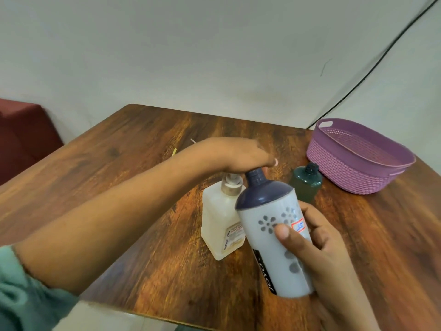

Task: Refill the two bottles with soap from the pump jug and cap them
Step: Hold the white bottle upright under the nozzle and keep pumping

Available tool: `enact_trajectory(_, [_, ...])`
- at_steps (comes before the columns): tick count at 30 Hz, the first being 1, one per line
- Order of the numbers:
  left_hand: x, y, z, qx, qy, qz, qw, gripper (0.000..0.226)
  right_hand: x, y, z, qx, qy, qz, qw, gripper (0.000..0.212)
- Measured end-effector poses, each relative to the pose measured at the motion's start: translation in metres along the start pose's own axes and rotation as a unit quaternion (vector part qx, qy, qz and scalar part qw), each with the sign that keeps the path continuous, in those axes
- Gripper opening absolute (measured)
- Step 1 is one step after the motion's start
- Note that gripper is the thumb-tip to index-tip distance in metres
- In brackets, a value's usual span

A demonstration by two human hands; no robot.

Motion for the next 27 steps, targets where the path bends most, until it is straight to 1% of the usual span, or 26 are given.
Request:
enact_trajectory(2, [-0.003, -0.002, 0.001, 0.006, 0.014, 0.002, 1.0, 0.042, 0.0, -0.001, -0.003, -0.004, -0.004, -0.004, 1.0, 0.07])
enact_trajectory(4, [0.0, -0.003, -0.002, 0.008, 0.062, 0.003, 0.998, 0.04, 0.0, -0.001, -0.002, -0.004, -0.011, -0.003, 1.0, 0.069])
enact_trajectory(6, [0.008, -0.002, -0.005, 0.012, 0.106, -0.004, 0.994, 0.046, 0.0, 0.0, 0.002, 0.001, -0.011, -0.004, 1.0, 0.071])
enact_trajectory(8, [0.015, 0.002, -0.005, 0.012, 0.127, -0.022, 0.992, 0.051, -0.001, 0.0, 0.005, 0.007, -0.01, 0.0, 1.0, 0.071])
enact_trajectory(10, [0.011, 0.003, -0.007, -0.008, 0.112, -0.021, 0.993, 0.048, 0.0, 0.001, 0.004, 0.009, -0.013, 0.0, 1.0, 0.072])
enact_trajectory(13, [-0.006, 0.003, -0.006, -0.023, 0.047, 0.016, 0.999, 0.042, 0.001, 0.0, -0.001, 0.005, -0.02, 0.0, 1.0, 0.073])
enact_trajectory(17, [-0.001, 0.001, -0.003, -0.022, -0.019, 0.009, 1.0, 0.038, 0.0, 0.001, -0.004, -0.002, -0.009, 0.0, 1.0, 0.072])
enact_trajectory(22, [0.024, 0.002, -0.014, -0.043, 0.036, -0.067, 0.996, 0.038, 0.0, 0.002, 0.001, 0.005, 0.005, -0.004, 1.0, 0.072])
enact_trajectory(23, [0.021, 0.004, -0.014, -0.047, 0.024, -0.057, 0.997, 0.036, 0.001, 0.002, 0.0, 0.004, 0.003, -0.005, 1.0, 0.071])
enact_trajectory(26, [-0.002, 0.008, -0.007, -0.044, -0.026, 0.013, 0.999, 0.035, 0.0, 0.001, -0.003, 0.002, -0.009, -0.004, 1.0, 0.064])
enact_trajectory(27, [-0.005, 0.008, -0.004, -0.041, -0.037, 0.02, 0.998, 0.035, 0.0, 0.001, -0.003, 0.003, -0.011, -0.004, 1.0, 0.066])
Point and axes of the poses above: each hand's wrist, its own y-axis towards the middle knuckle, its own x-axis out of the back of the hand, z = x × y, the point moved 10 cm from there along y, towards the middle knuckle, and after that the axes turned 10 degrees about x, right-handed, at the moved point
